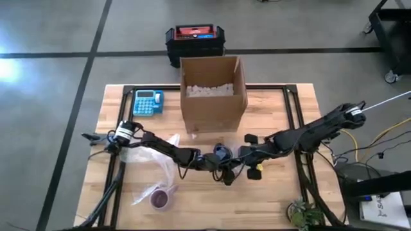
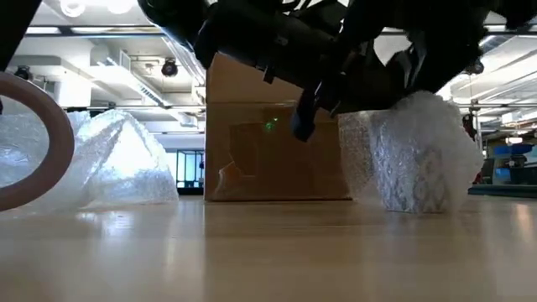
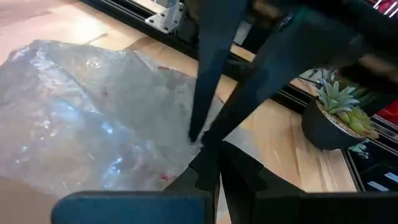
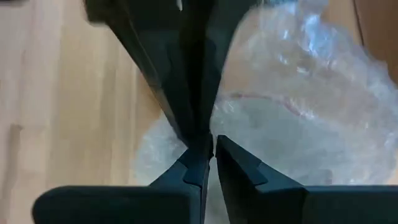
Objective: Wrap mug
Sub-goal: Wrap the white mug with bubble wrap
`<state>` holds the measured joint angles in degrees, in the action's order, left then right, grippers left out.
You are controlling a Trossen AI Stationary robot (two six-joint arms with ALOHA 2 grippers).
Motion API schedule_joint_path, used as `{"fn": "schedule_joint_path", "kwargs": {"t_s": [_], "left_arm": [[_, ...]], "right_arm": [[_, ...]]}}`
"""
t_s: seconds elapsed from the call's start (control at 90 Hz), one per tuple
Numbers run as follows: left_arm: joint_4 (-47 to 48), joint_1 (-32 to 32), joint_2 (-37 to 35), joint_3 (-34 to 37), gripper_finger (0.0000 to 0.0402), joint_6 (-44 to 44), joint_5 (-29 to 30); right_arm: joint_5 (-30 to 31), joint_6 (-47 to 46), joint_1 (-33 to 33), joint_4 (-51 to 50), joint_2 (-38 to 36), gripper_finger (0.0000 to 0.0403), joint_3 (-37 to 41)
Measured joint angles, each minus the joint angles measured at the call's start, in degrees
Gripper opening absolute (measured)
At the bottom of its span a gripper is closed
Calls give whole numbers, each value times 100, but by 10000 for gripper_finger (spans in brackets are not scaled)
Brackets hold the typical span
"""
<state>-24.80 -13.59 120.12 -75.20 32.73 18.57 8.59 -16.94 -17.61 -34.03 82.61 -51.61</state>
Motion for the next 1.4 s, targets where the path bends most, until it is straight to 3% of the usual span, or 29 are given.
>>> {"fn": "schedule_joint_path", "kwargs": {"t_s": [0.289,0.5,0.667,0.978,1.256,1.4], "left_arm": [[261,2,-262,22,1,-57,-387],[1176,-44,-720,24,1,130,-749],[1838,-137,-916,22,1,265,-745],[2030,-192,-1108,13,1,343,-754],[1928,-197,-876,23,1,340,-717],[2056,-177,-770,37,1,337,-794]], "right_arm": [[-25,-99,12,246,268,18,54],[-262,-238,-32,1062,414,18,71],[-265,-265,-20,1179,550,18,35],[-623,-646,-129,2112,598,18,2],[-632,-420,-116,1775,530,18,-215],[-602,-95,-115,397,349,18,-801]]}}
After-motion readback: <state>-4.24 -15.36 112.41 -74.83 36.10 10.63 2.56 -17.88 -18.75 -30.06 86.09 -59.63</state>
